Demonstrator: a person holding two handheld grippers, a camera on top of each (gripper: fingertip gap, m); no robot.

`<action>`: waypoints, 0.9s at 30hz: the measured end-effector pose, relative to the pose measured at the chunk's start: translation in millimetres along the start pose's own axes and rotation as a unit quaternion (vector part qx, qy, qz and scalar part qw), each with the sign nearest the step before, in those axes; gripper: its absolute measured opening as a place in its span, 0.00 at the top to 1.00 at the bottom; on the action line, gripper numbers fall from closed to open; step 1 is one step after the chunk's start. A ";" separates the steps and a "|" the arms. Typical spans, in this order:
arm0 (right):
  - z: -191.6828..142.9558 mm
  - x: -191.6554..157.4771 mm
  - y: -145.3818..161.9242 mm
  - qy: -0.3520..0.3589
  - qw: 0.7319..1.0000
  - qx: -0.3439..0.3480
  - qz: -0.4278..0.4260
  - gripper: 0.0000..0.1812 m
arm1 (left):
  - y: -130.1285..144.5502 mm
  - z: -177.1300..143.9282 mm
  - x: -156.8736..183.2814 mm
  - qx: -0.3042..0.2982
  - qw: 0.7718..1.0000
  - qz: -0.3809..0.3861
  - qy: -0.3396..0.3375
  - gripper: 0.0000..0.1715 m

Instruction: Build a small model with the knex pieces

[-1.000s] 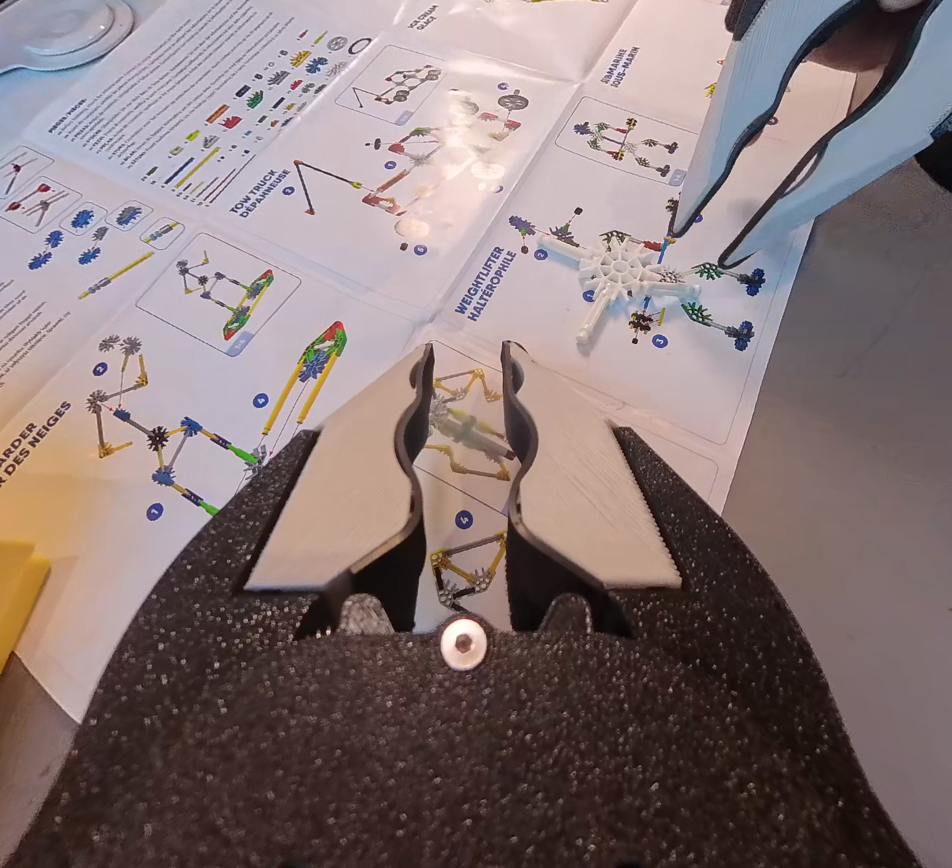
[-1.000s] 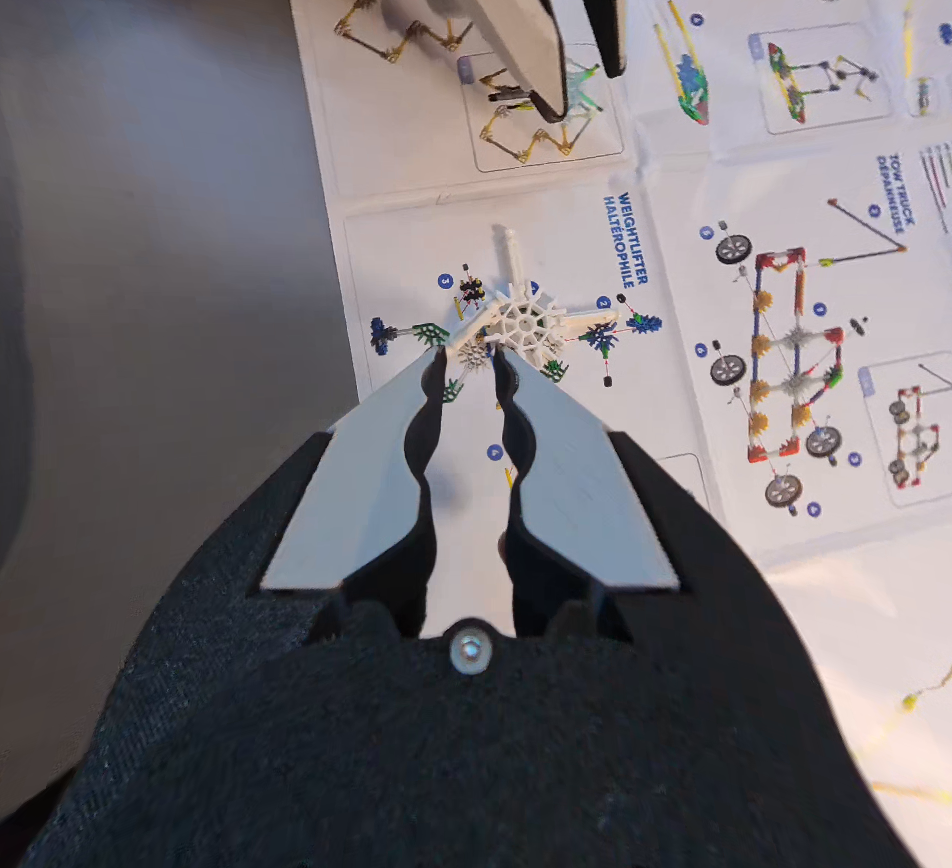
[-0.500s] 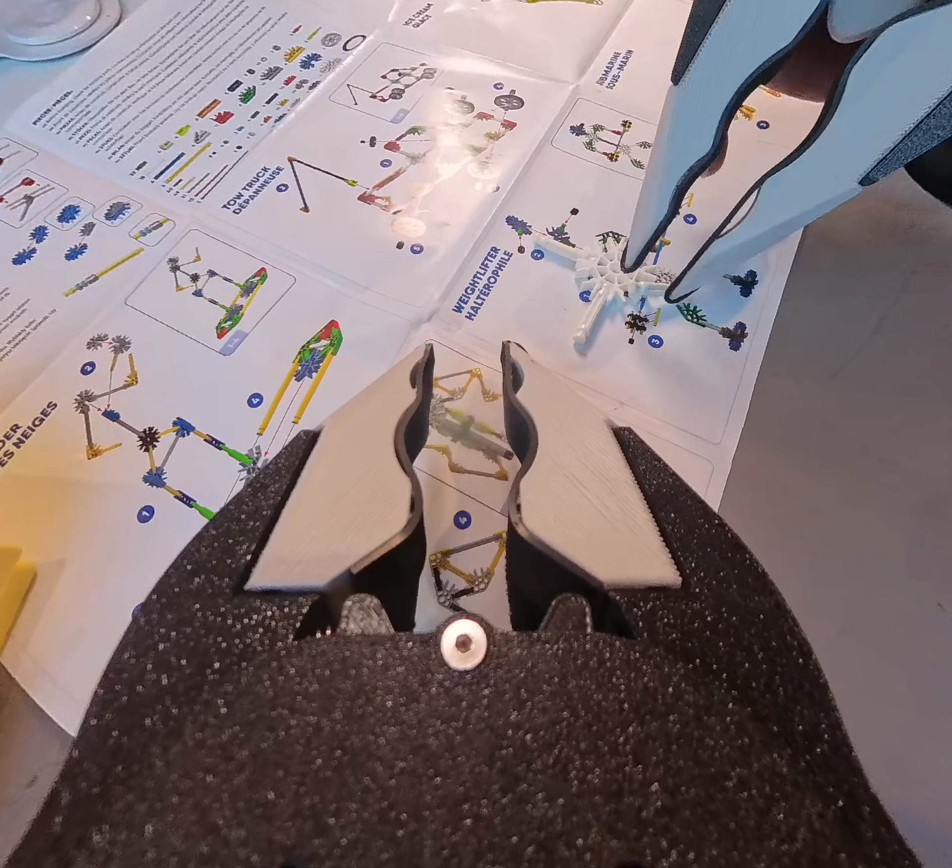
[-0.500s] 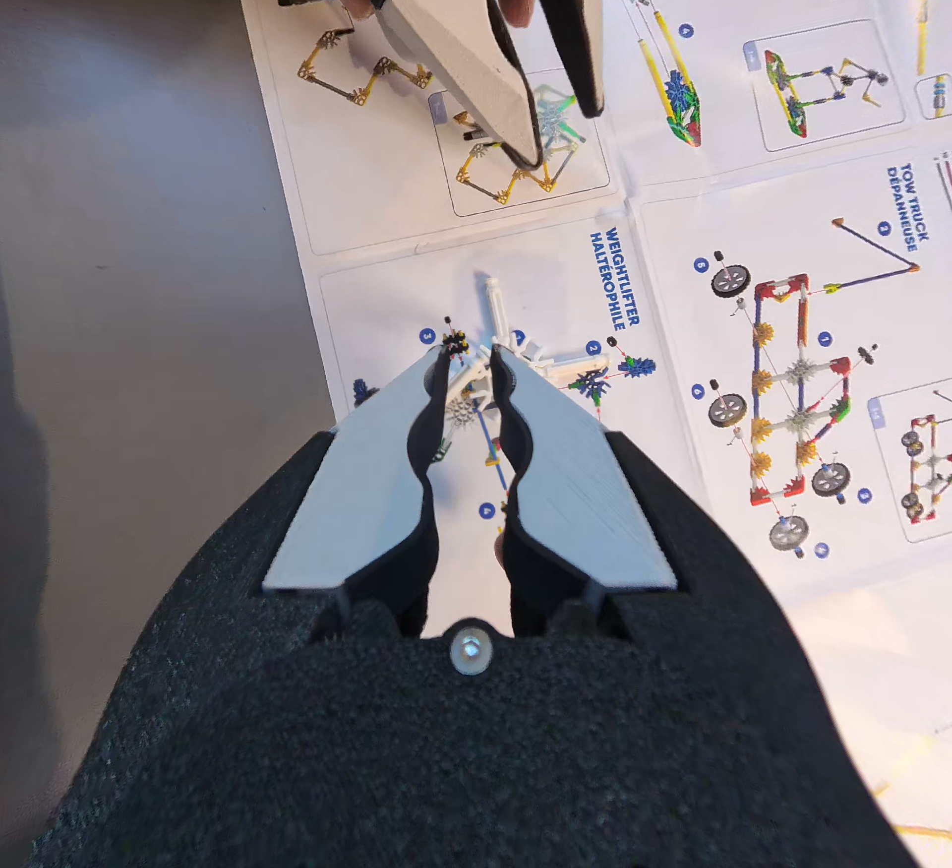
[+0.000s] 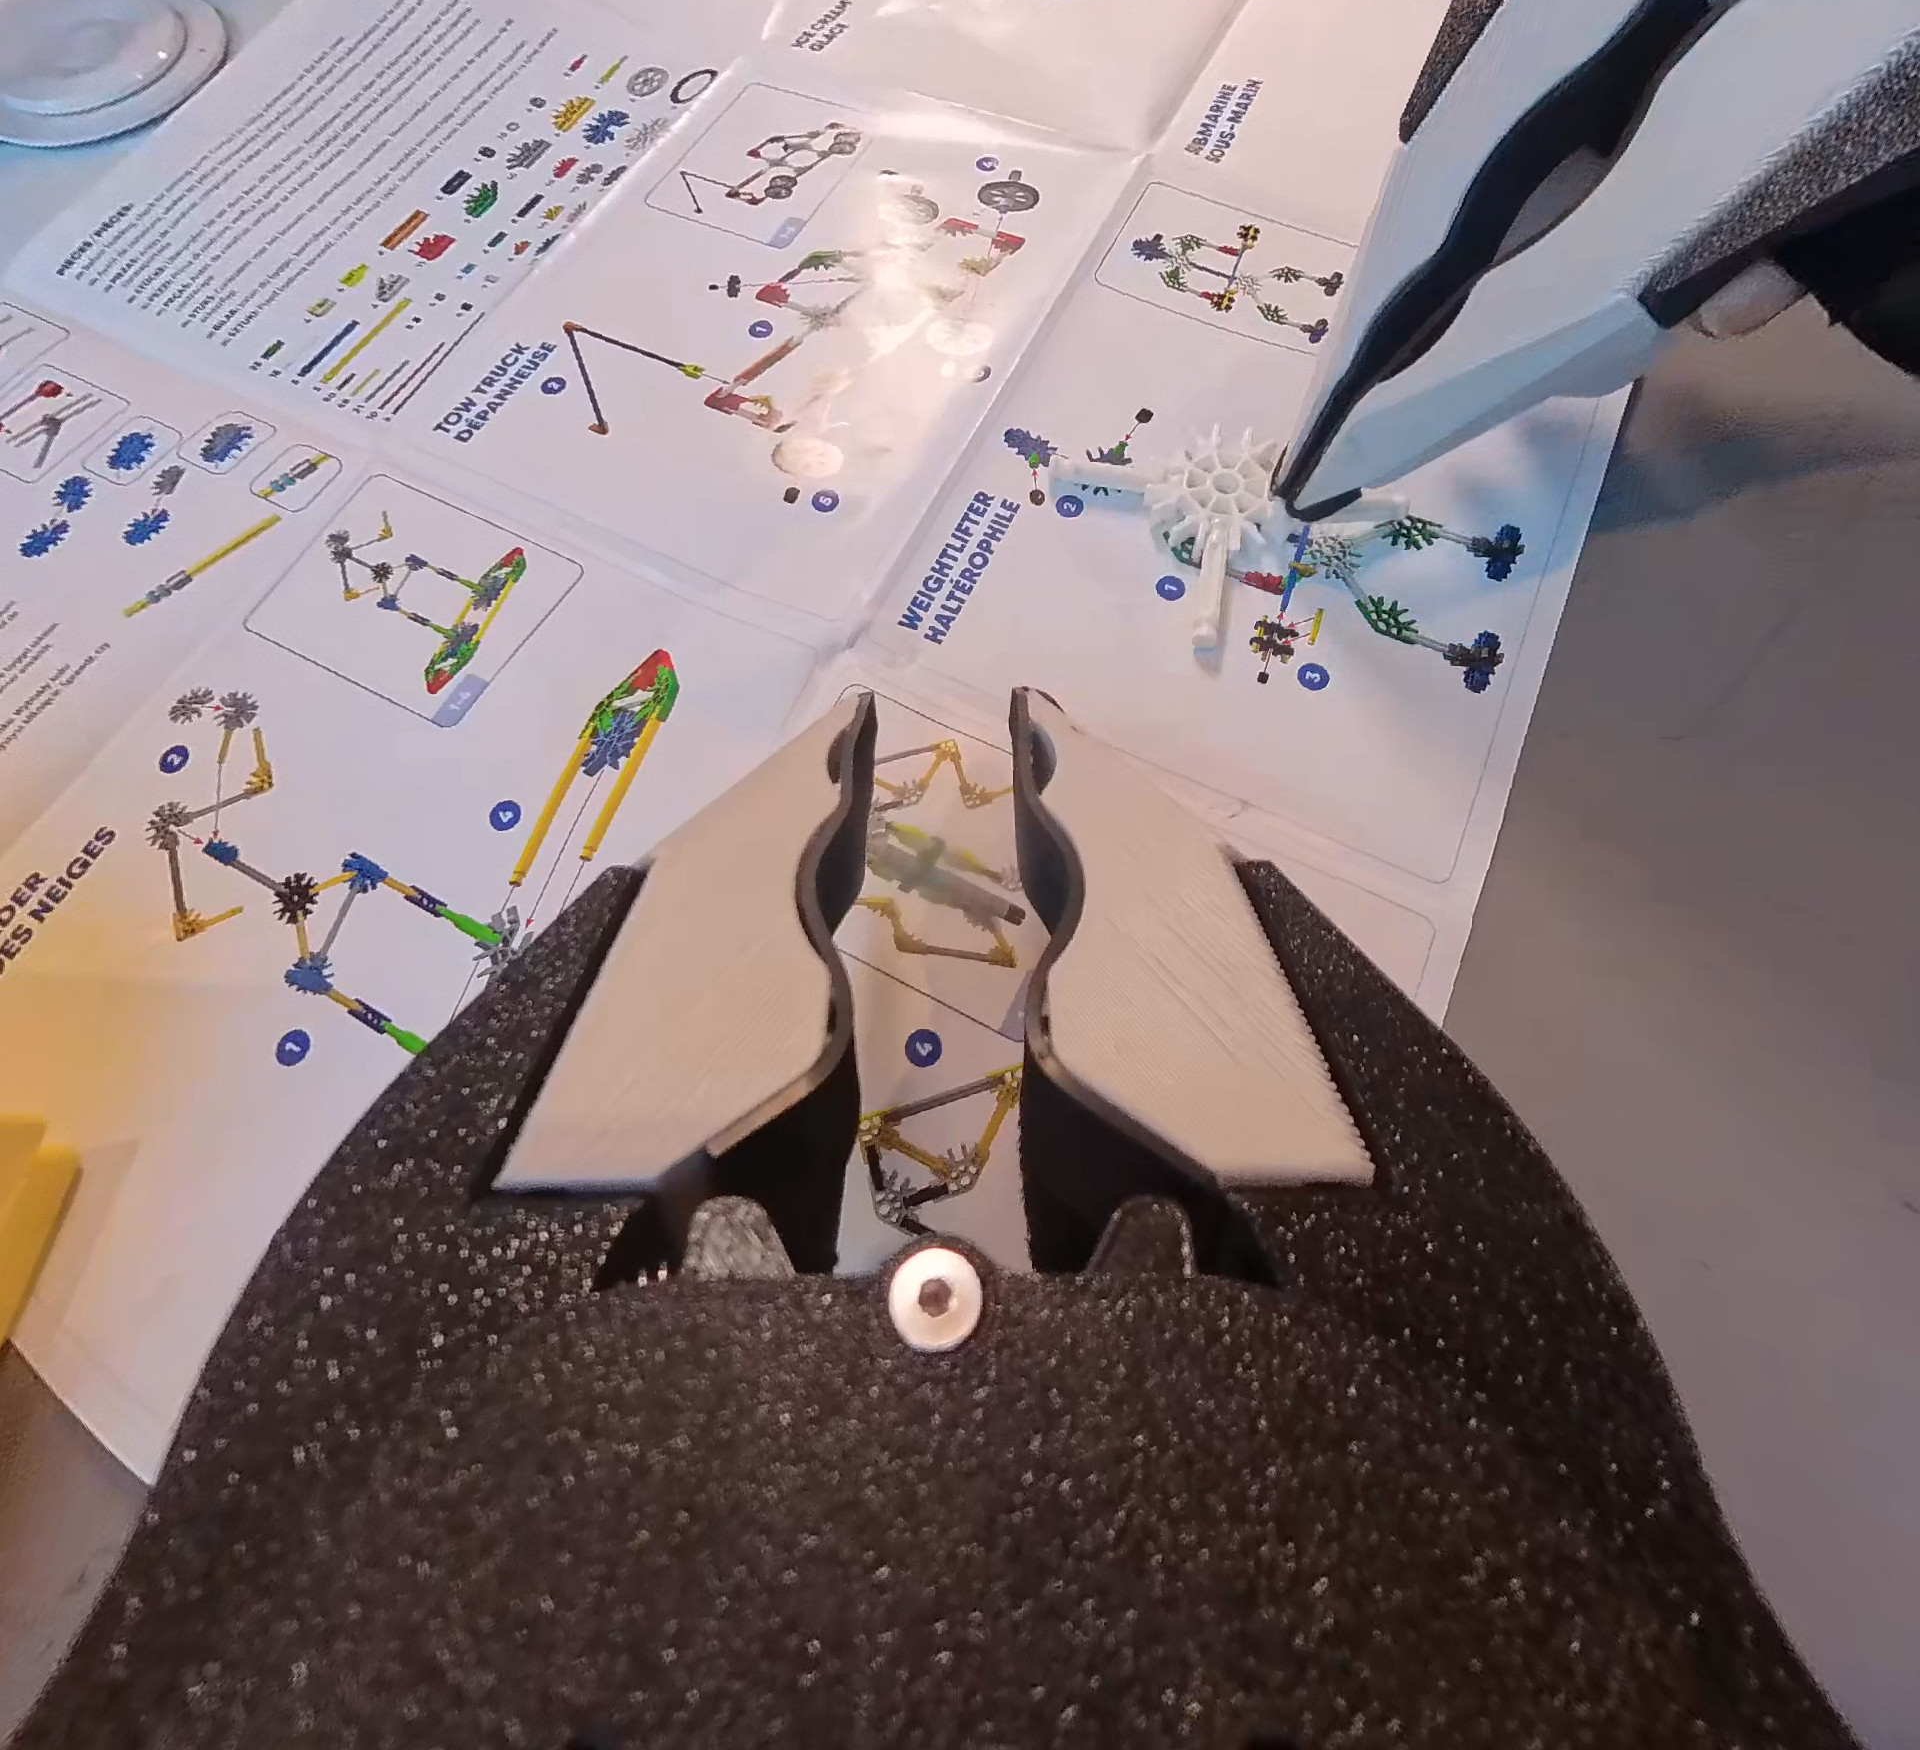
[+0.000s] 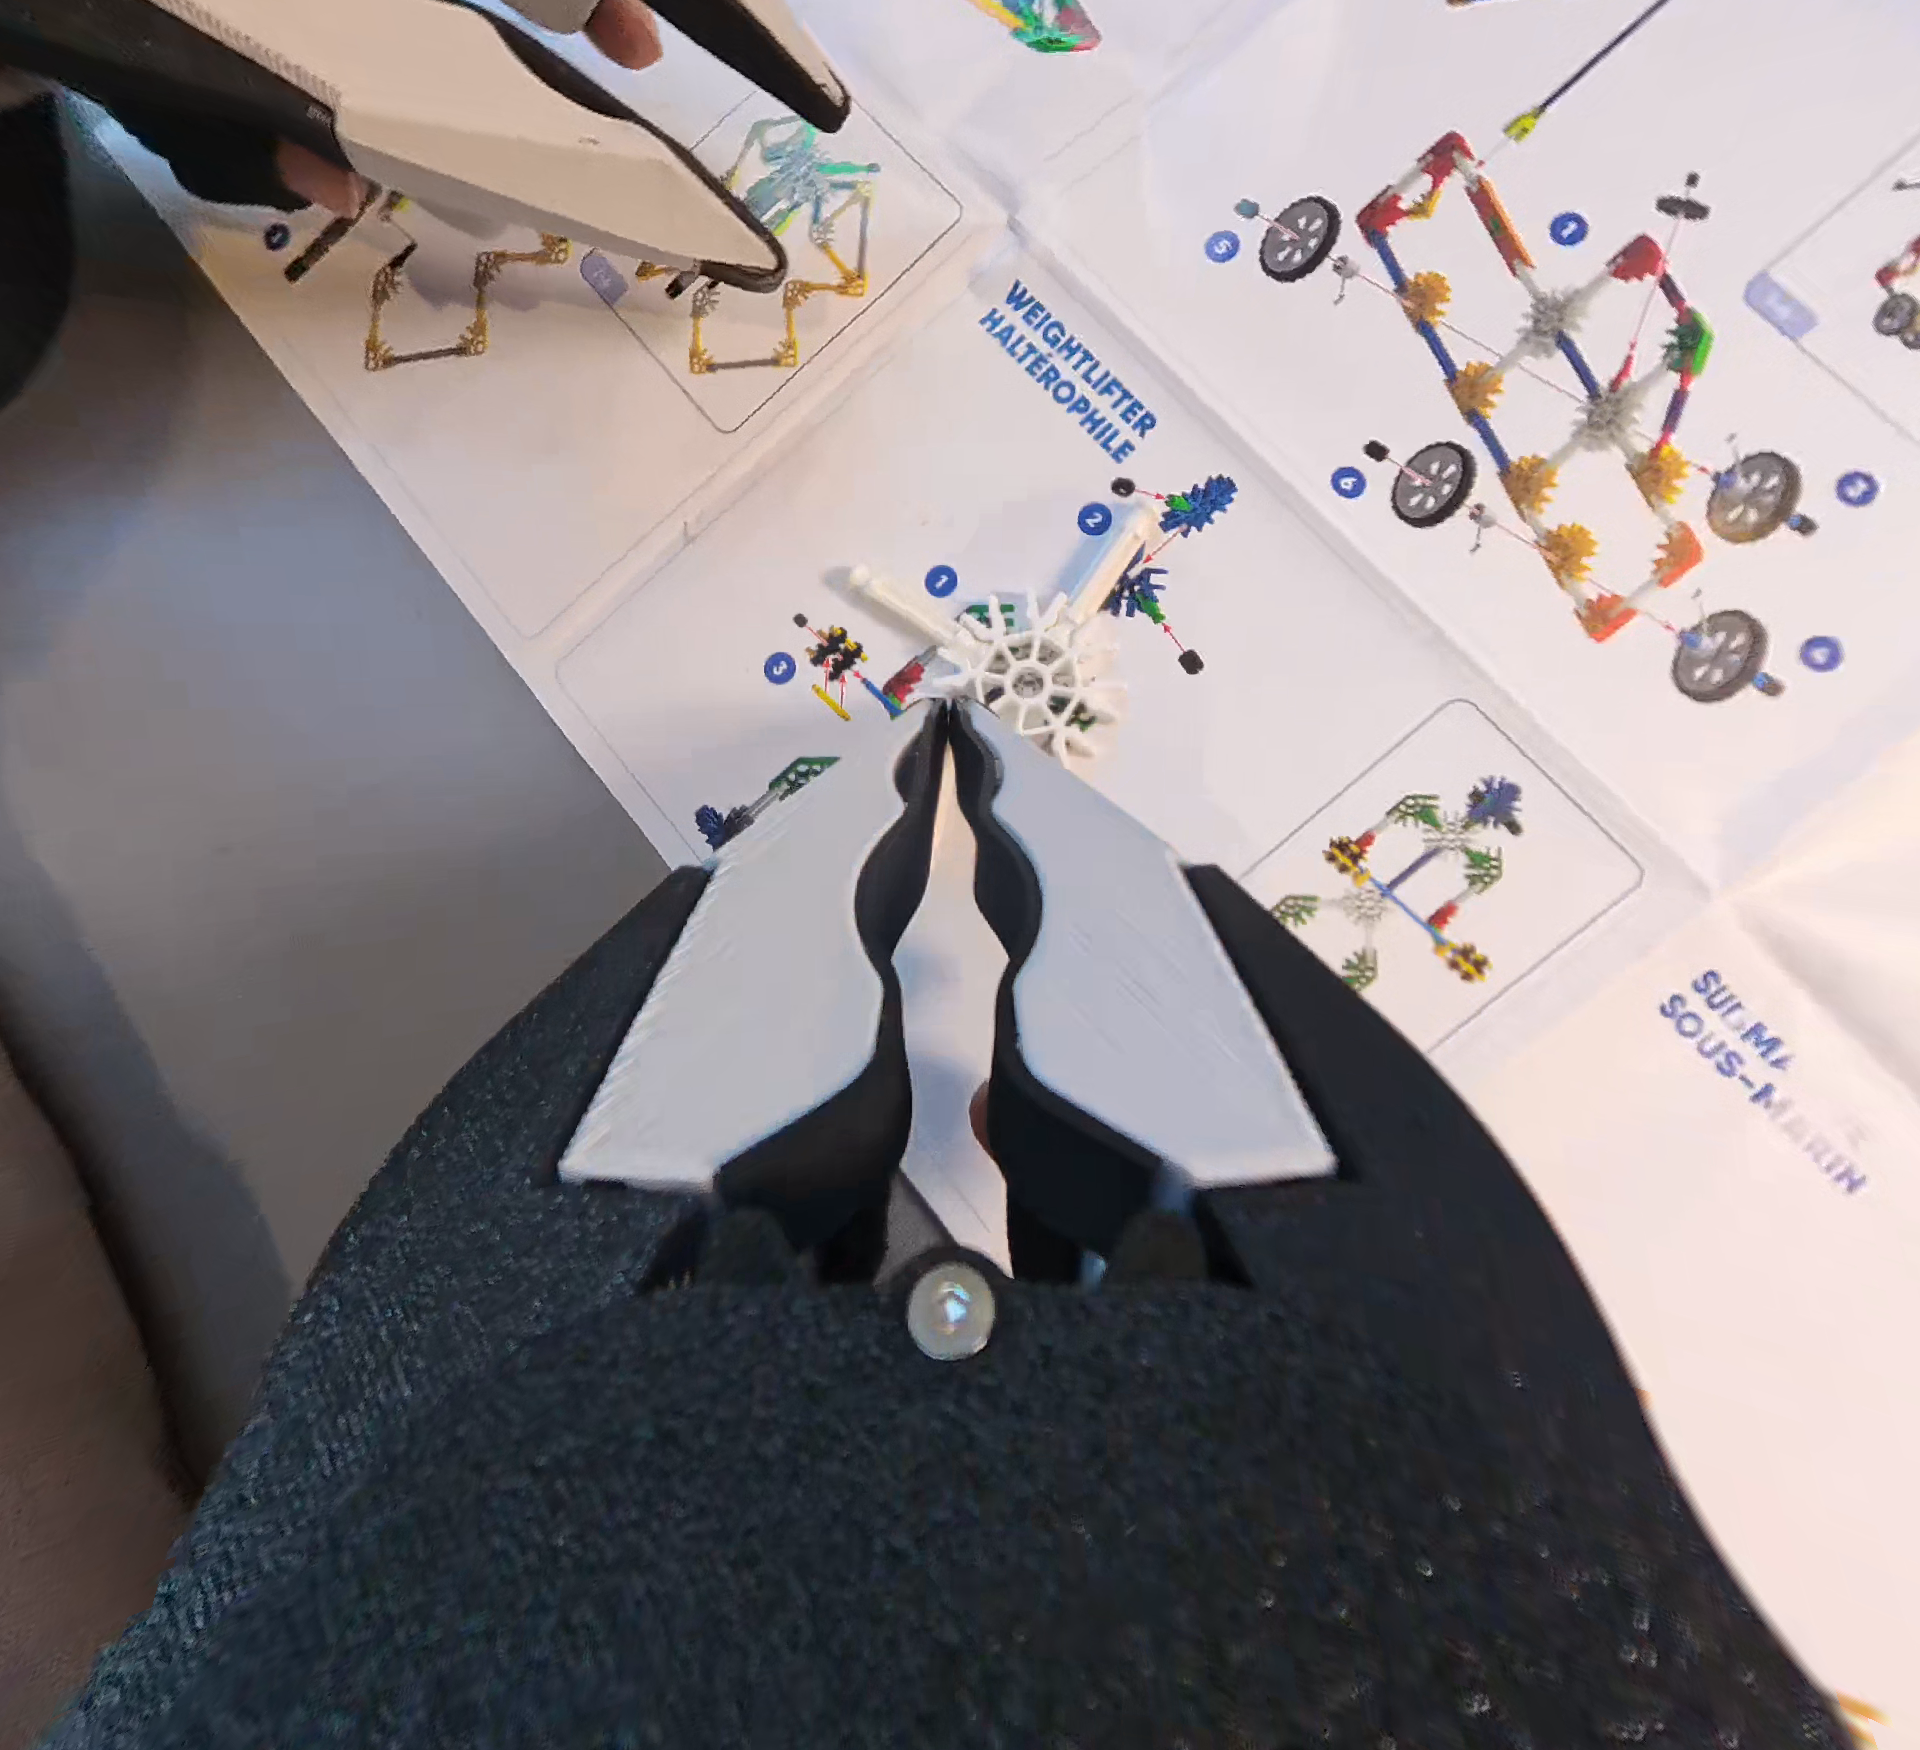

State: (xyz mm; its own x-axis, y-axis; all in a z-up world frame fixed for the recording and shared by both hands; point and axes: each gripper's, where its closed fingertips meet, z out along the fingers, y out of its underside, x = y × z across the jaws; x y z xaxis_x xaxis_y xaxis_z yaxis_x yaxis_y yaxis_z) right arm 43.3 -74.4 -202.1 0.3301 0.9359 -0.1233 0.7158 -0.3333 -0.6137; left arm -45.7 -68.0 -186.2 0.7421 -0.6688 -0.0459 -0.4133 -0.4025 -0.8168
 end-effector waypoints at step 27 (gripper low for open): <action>10.3 -37.8 10.1 0.034 0.998 -0.010 -0.060 0.97 | 0.8 0.1 -2.3 -0.001 1.000 -0.005 -0.002 0.86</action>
State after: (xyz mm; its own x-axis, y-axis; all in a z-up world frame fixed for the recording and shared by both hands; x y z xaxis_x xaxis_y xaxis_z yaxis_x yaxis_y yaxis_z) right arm 31.7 -112.0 -211.7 0.2811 0.9597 0.0042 0.7643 -0.2213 -0.6057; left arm -47.7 -66.8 -186.8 0.7481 -0.6624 -0.0397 -0.4069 -0.4106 -0.8160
